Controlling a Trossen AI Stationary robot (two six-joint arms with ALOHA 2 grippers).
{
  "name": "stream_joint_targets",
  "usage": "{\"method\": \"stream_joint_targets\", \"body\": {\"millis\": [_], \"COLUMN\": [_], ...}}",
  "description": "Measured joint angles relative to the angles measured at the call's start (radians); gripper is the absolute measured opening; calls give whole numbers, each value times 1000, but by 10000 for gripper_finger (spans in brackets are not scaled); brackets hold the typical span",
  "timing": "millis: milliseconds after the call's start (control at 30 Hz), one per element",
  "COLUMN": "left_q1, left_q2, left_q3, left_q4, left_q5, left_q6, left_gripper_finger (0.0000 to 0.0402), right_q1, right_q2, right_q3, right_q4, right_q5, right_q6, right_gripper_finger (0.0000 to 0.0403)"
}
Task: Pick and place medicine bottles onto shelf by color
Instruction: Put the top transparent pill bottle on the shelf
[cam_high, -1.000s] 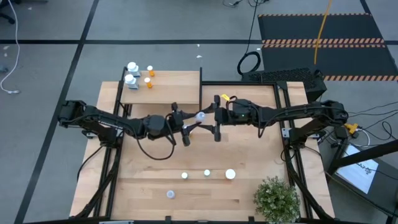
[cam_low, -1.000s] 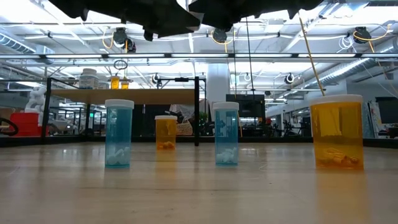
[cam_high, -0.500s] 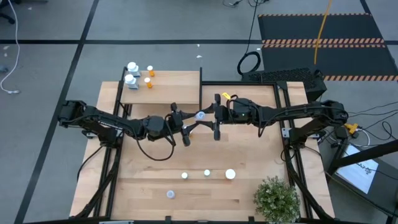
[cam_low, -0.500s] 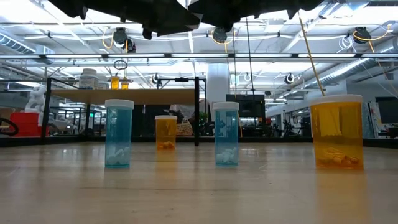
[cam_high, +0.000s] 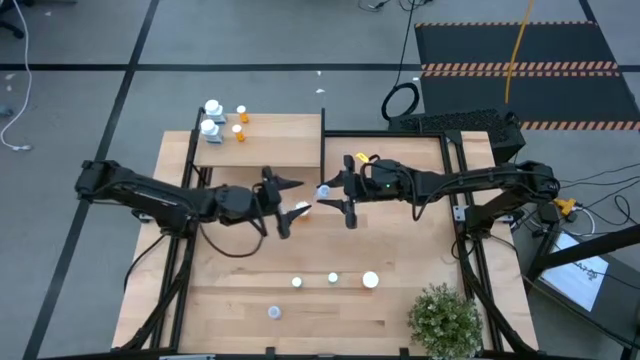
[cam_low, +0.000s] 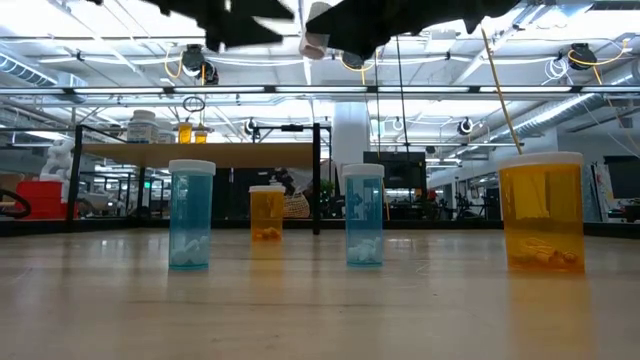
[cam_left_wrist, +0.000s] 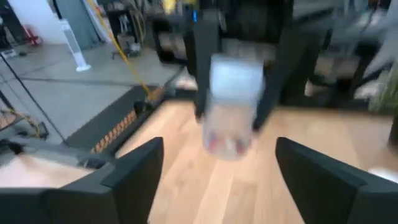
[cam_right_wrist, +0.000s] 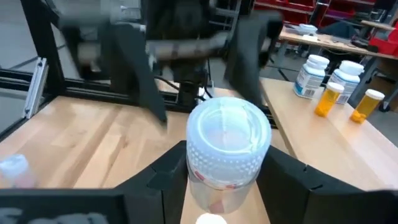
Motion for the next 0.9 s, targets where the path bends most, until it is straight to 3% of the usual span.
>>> {"method": "stream_joint_targets", "body": {"millis": [167,300,433,567,900], "left_q1": [-29,-32,-16,-4,41], "left_q2": [-144,-157,-67,58,317], "left_q3": [31,200,410,577,731], "left_q4": [-93,-411,-692,-871,-897], "left_q5": [-31,-28,5,35,86], "left_q6": [-38,-67,-87,-109,14], "left_gripper_finger": [324,302,280,269,294], "right_q1": [0,0,0,0,1], "right_q2": [0,0,10,9,9], "right_q3": [0,0,0,0,0], "right_q4": [0,-11,-23,-21,-72], "right_q5": [-24,-22,-18,-17,-18], "right_q6": [17,41,64,65,53], "right_gripper_finger": [159,161,161,161,162]}}
